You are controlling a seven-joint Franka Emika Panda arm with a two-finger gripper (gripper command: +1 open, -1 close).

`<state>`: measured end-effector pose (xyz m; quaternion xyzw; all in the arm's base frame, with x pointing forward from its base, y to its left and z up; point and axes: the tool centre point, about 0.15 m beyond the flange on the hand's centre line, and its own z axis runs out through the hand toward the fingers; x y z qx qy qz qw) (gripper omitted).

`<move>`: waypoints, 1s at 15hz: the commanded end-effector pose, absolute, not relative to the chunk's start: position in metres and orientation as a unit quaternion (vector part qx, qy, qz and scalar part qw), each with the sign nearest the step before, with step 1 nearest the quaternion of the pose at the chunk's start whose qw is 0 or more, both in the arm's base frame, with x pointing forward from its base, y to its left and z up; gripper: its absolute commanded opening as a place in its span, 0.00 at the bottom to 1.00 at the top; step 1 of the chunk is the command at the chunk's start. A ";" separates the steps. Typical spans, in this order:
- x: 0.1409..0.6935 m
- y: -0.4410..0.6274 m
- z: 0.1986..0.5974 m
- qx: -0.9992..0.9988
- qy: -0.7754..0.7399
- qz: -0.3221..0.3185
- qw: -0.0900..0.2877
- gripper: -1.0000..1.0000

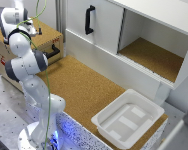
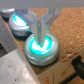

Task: Move the green light switch to turn off the green light

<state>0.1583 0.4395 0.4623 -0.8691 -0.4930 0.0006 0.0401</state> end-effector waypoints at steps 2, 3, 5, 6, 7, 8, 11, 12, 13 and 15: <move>0.156 0.450 0.425 -0.871 -0.491 0.002 0.020 0.00; 0.154 0.450 0.424 -0.870 -0.493 0.002 0.018 0.00; 0.150 0.446 0.435 -0.871 -0.491 -0.001 0.025 0.00; 0.148 0.443 0.443 -0.871 -0.491 -0.008 0.027 0.00; 0.144 0.441 0.455 -0.870 -0.491 -0.018 0.028 0.00; 0.141 0.440 0.466 -0.870 -0.492 -0.026 0.027 0.00; 0.136 0.436 0.496 -0.870 -0.490 -0.054 0.025 0.00; 0.135 0.435 0.505 -0.869 -0.490 -0.062 0.023 0.00; 0.135 0.434 0.509 -0.869 -0.490 -0.067 0.018 0.00; 0.135 0.433 0.511 -0.869 -0.489 -0.067 0.012 0.00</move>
